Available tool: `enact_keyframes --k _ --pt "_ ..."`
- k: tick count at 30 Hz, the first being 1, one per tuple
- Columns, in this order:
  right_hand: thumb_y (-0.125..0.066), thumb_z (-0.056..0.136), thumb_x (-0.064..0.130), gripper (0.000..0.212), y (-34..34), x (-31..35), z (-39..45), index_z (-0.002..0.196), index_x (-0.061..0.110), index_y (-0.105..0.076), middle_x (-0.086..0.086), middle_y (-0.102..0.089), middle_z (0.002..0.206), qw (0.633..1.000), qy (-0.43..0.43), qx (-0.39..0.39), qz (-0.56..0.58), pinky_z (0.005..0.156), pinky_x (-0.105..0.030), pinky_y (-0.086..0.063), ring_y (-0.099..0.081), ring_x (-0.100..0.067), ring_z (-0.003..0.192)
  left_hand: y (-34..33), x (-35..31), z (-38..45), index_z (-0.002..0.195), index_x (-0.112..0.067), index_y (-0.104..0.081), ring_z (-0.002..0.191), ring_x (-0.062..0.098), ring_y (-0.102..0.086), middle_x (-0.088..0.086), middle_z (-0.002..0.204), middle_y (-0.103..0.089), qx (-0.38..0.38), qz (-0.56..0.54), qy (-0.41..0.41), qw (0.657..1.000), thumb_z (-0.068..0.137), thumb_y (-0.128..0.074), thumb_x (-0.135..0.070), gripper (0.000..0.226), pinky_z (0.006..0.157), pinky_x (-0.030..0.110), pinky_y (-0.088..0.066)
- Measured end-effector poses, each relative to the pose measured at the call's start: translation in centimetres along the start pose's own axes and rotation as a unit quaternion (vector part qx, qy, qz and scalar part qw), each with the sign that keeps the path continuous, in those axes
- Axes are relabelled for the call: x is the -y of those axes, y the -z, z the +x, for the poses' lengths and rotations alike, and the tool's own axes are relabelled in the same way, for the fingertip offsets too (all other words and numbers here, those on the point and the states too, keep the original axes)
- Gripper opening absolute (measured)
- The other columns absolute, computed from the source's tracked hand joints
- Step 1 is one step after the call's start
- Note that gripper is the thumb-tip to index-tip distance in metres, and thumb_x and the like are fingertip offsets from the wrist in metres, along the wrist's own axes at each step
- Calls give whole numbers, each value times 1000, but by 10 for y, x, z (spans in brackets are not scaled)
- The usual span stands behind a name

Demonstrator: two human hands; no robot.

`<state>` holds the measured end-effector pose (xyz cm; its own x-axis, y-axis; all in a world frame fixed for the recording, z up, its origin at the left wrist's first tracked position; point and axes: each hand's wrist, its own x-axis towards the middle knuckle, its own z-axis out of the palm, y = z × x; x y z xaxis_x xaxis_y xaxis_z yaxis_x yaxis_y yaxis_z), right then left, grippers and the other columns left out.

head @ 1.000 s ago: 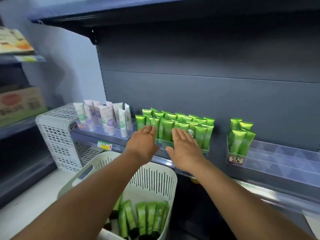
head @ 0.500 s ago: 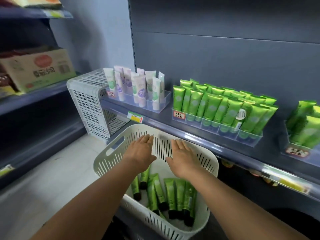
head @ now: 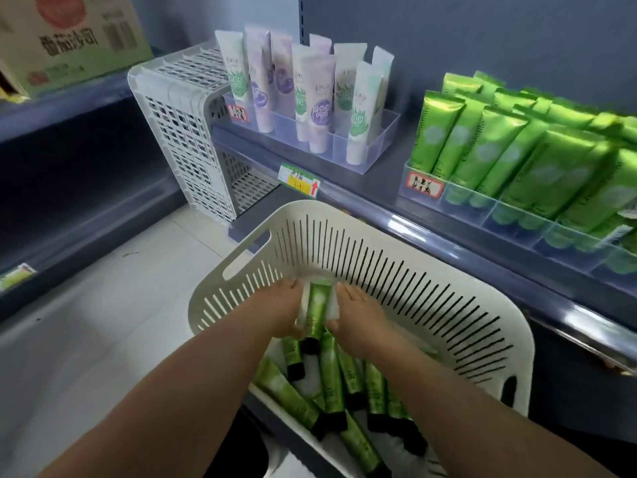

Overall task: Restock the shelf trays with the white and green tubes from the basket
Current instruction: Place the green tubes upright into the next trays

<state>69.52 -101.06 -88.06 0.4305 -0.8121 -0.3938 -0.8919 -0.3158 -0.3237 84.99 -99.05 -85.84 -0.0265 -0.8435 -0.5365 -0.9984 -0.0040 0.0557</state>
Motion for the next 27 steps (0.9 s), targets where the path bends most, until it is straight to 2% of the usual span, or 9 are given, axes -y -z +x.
enact_keyframes --k 4,6,9,12,18,23,25,27 --pt "-57 91 32 83 -18 8 30 153 18 -4 -2 -4 162 999 13 32 6 120 -40 -9 -4 -21 149 -11 11 27 152 -7 5 141 30 -28 13 159 -13 60 6 27 998 73 -80 -32 118 115 39 -30" --pt "-58 90 34 87 -23 9 45 154 19 -1 -2 -1 162 998 22 58 -9 119 -40 -10 -2 -21 149 -19 12 37 151 -7 4 141 33 -28 16 158 -13 86 0 42 995 72 -81 -27 118 115 41 -30" --pt "-62 86 38 94 -27 8 63 154 20 0 -2 0 162 996 32 77 -7 120 -39 -8 -1 -22 149 -30 9 44 151 -4 0 143 36 -20 18 156 -13 100 54 28 993 72 -80 -32 116 117 43 -26" --pt "-65 84 43 99 -31 8 78 153 20 2 -3 6 162 994 51 94 -21 120 -40 -5 6 -23 149 -40 8 47 149 1 -3 143 38 -15 21 153 -16 80 94 17 992 71 -80 -36 115 119 44 -18" --pt "-68 76 54 115 -39 10 86 152 24 12 -8 24 158 987 37 141 -62 119 -45 -6 15 -32 147 -35 5 59 150 -2 9 143 36 -17 20 154 -13 104 82 23 991 68 -82 -38 128 121 41 -10" --pt "-78 67 48 120 -33 12 89 151 30 6 -7 9 157 987 18 141 -77 115 -47 -22 -1 -37 144 -31 2 59 149 0 -1 139 40 -23 18 150 -18 116 59 47 990 64 -86 -35 126 116 45 -25" --pt "-79 68 44 113 -34 11 86 151 25 -5 -9 -2 153 990 4 132 -58 112 -46 -31 -14 -37 140 -30 3 57 148 1 -7 139 41 -21 19 149 -18 115 80 47 989 61 -87 -39 125 116 46 -26" --pt "-78 72 40 94 -38 10 82 145 15 -24 -13 -16 145 993 -19 117 -25 102 -43 -43 -36 -35 128 -25 4 54 146 1 -15 138 40 -24 20 148 -20 110 87 37 989 60 -87 -40 119 114 44 -29"
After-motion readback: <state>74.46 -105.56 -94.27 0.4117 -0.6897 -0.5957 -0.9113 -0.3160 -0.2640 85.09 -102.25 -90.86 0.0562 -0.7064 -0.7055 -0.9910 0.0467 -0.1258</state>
